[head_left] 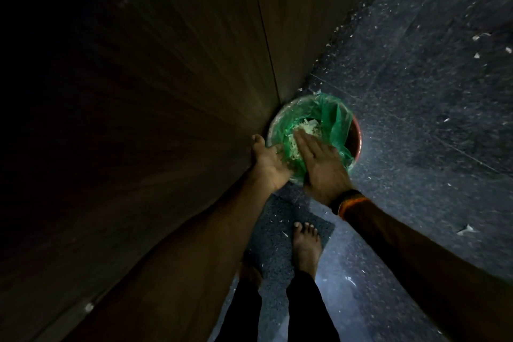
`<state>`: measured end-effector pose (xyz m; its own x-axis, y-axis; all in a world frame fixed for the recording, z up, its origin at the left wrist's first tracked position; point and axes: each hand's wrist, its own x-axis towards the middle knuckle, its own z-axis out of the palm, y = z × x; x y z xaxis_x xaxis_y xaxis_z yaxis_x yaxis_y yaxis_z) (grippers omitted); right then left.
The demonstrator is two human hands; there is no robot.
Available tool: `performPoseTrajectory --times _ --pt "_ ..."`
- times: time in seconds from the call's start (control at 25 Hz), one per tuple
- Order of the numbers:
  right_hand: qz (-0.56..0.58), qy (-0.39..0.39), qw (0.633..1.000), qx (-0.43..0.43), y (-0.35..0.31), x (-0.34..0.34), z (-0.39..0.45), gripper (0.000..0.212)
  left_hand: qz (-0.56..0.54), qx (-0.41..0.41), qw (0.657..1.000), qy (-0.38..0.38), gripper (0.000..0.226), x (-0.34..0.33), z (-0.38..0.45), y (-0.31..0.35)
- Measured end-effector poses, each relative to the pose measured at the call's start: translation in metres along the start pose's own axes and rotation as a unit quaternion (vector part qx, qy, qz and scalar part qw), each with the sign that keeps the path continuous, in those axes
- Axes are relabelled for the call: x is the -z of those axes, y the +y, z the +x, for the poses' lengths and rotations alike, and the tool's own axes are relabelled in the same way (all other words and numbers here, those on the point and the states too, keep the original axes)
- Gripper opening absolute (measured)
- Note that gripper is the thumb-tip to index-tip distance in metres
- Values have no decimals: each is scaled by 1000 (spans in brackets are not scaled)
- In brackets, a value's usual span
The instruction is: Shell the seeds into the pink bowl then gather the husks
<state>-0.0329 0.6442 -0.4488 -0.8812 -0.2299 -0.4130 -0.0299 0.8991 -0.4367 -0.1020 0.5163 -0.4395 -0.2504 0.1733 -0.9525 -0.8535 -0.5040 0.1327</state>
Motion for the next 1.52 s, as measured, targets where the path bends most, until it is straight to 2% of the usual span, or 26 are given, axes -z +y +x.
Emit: performPoseTrajectory --times 0.08,0.12,0.16,0.2,0.24,0.36,0.44,0.52,0.56,0.6,0.68,0.72,0.76,0.84,0.88,0.92,1.0,1.04,1.12,1.2,1.24,1.28,1.32,1.4,1.48,1.52 --pt "-26 -23 996 87 -3 -5 0 105 -13 2 1000 -3 91 -1 -4 0" --pt "-55 -42 995 68 0 -5 1 98 -11 -1 1000 2 89 -1 -6 -1" --pt "-58 -32 998 11 0 -5 4 93 -8 -6 1000 8 86 0 -9 -1" --pt "-41 -4 998 -42 -1 -2 6 92 -3 -10 1000 15 83 0 -11 -2" --pt "-29 36 998 -52 -3 -3 6 93 0 -10 1000 19 82 -1 -13 -3" --pt "-79 -15 994 70 -11 -4 -2 88 -3 -2 1000 18 85 -1 -20 1" --pt "-95 -58 994 -5 -5 2 2 79 4 4 1000 29 87 -4 -29 2" --pt "-39 -19 996 -82 -7 14 6 79 1 2 999 33 87 -3 -34 2" --pt "-35 30 998 -47 -13 16 4 79 -7 5 999 32 88 -2 -35 3" --pt "-61 43 997 25 -16 15 0 77 -16 12 1000 25 89 -1 -39 3" --pt "-129 25 981 143 -12 16 -8 70 -29 18 999 9 91 -6 -50 5" --pt "-140 -19 982 125 -9 21 -9 69 -29 18 999 10 92 -9 -57 7" --pt "-152 -60 985 52 -8 31 -9 70 -30 17 999 9 90 -12 -64 8" --pt "-110 -49 992 -45 -8 47 -7 73 -36 9 999 13 86 -16 -72 10" --pt "-103 5 994 -22 -15 53 -6 76 -36 7 999 16 85 -18 -75 10" --pt "-114 24 993 22 -23 55 -8 77 -32 8 999 13 84 -23 -80 11" --pt "-147 16 984 96 -22 56 -5 71 -23 11 1000 0 81 -32 -87 15" --pt "-160 -8 985 65 -20 64 -4 64 -18 11 1000 0 80 -36 -89 17" --pt "-172 -51 982 -65 -23 87 -1 56 -3 1 1000 -9 77 -41 -93 21" --pt "-165 1 979 -120 -27 105 -1 44 61 -12 998 -6 67 -45 -104 19" --pt "-163 20 978 -125 -34 116 -4 34 143 -23 989 10 59 -47 -114 17" --pt "-157 38 979 -125 -40 125 -7 29 250 -44 967 36 49 -50 -125 14" --pt "-147 36 981 -121 -46 135 -10 28 352 -82 930 65 40 -52 -135 11" --pt "-114 0 987 -111 -57 156 -19 37 509 -178 835 106 33 -52 -144 10" --pt "-85 -22 991 -102 -68 178 -28 46 587 -223 772 98 36 -58 -166 10" --pt "-79 -5 991 -112 -70 182 -35 45 600 -235 759 94 39 -62 -174 9"
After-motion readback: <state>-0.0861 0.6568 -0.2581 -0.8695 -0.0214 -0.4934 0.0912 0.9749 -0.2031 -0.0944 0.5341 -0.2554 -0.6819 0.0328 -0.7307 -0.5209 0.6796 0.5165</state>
